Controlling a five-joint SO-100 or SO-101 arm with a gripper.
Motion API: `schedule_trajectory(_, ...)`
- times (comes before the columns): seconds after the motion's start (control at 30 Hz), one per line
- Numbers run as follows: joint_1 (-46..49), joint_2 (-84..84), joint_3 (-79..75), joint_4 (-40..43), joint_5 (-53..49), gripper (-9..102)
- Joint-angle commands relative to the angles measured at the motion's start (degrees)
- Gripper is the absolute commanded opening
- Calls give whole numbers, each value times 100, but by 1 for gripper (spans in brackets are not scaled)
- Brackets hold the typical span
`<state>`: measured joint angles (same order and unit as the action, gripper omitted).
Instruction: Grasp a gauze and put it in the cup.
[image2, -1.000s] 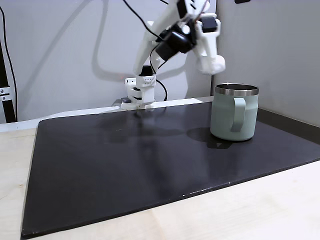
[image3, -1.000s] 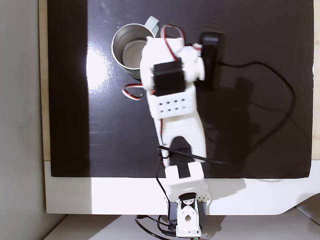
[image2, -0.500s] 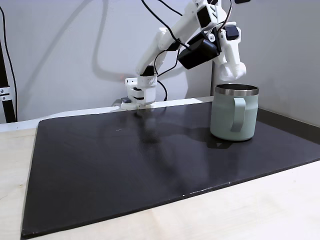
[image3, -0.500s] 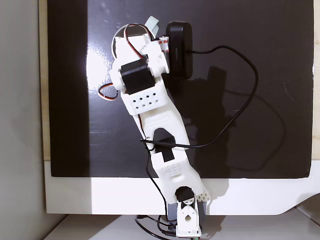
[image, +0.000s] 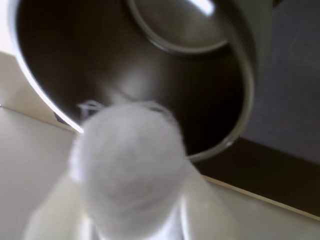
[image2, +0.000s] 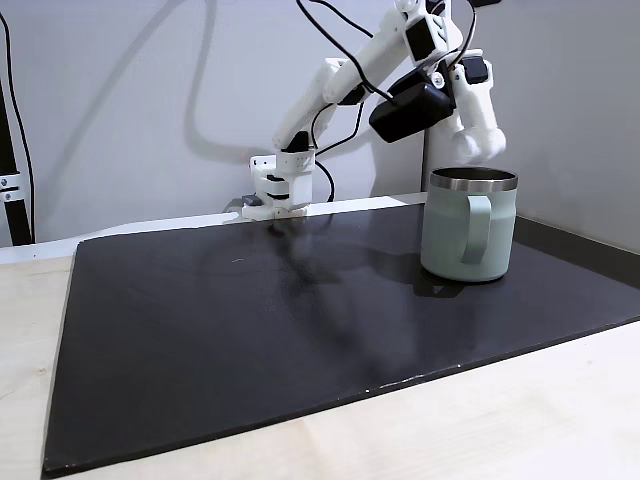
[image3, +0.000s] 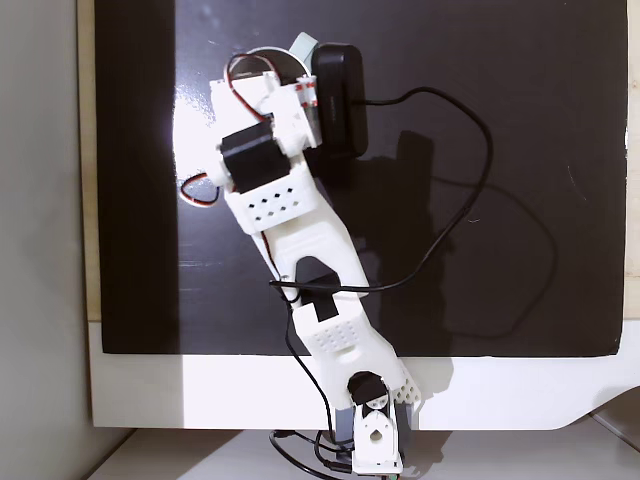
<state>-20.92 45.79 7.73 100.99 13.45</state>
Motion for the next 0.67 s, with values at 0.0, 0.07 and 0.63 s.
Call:
schedule_trajectory(0.0,149,53,-299,26,44,27)
schedule_trajectory(0.07,185,44,-299,53,53,33)
schedule_trajectory(0.63,211,53,-299,105,35,36)
